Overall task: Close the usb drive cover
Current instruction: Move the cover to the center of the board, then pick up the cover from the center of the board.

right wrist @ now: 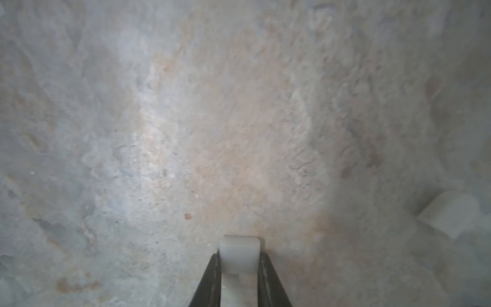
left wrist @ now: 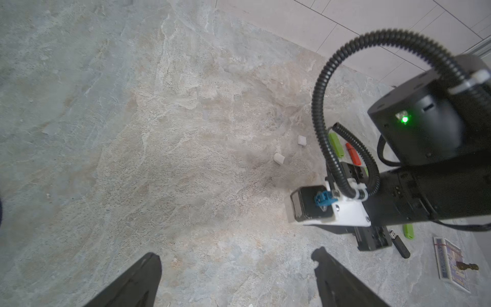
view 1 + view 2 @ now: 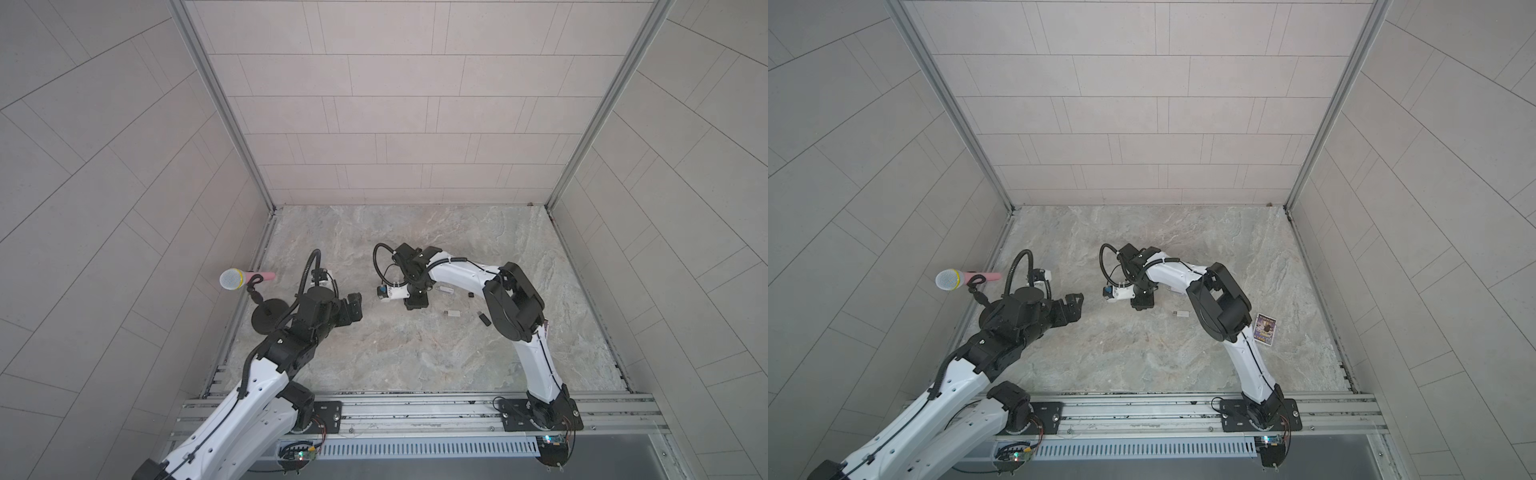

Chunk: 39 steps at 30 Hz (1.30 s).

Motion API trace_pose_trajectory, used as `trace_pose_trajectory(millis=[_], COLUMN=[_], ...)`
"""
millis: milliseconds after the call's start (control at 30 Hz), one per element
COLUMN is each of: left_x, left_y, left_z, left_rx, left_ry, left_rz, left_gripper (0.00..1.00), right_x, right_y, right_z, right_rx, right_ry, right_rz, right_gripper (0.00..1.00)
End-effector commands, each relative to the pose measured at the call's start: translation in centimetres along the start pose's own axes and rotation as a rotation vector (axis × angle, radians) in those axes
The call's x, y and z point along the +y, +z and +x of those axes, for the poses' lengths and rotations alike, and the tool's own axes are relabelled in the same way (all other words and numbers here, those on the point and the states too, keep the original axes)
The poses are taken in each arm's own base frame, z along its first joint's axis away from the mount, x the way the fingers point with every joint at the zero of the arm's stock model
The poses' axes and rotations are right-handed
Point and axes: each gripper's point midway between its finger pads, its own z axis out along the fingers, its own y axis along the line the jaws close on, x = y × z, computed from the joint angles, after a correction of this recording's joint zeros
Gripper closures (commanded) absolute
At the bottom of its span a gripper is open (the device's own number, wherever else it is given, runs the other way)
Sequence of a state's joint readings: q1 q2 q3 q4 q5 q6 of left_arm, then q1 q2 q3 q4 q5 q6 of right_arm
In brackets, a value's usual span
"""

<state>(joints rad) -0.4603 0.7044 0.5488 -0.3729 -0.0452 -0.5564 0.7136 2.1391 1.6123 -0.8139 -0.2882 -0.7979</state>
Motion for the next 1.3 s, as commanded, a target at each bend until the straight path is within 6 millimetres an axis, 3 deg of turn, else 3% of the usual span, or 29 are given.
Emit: trace_pose_trajectory(millis=[0,100,267,500,800,1100,1267], left_x=[0.5,0.6,0.6,0.6,0.5,0.0,-0.8], left_y=[-0.3,-0.4,-0.5,-0.7,-0.6,-0.2,0.3], left_z=[0.5,0.7,0.8,0.6,0.6,1.1,1.5], left_rx=[0.005,-0.001,-0.005,-0.009,-0.007,0.023,0.047], left_ry=[-0.024,-0.039,-0.051,-0.046,-0.041,-0.057,-0.068], left_rz=[-0.002,0.003,0.009,0.007,0.007,0.035,0.073], left_gripper=[0.03,0.03,0.03,0.03,0.03,0.03,0.03], right_x=[3.0,4.7,5.3,5.3,5.5,4.8,5.3], right_y=[0.5,0.8,1.6,2.1,2.2,-0.9,-2.2], right_z=[1.8,3.3,4.6,5.0,5.1,2.3,2.1], right_rx=[0.046,0.077,0.095,0.122,0.128,-0.048,-0.111], right_ry=[0.014,0.022,0.035,0.038,0.052,0.084,0.093], right_rz=[-0.037,-0.031,-0.001,-0.012,-0.023,0.045,0.077], right_gripper=[0.79,0.79,0.78,0.74,0.76,0.77,0.77])
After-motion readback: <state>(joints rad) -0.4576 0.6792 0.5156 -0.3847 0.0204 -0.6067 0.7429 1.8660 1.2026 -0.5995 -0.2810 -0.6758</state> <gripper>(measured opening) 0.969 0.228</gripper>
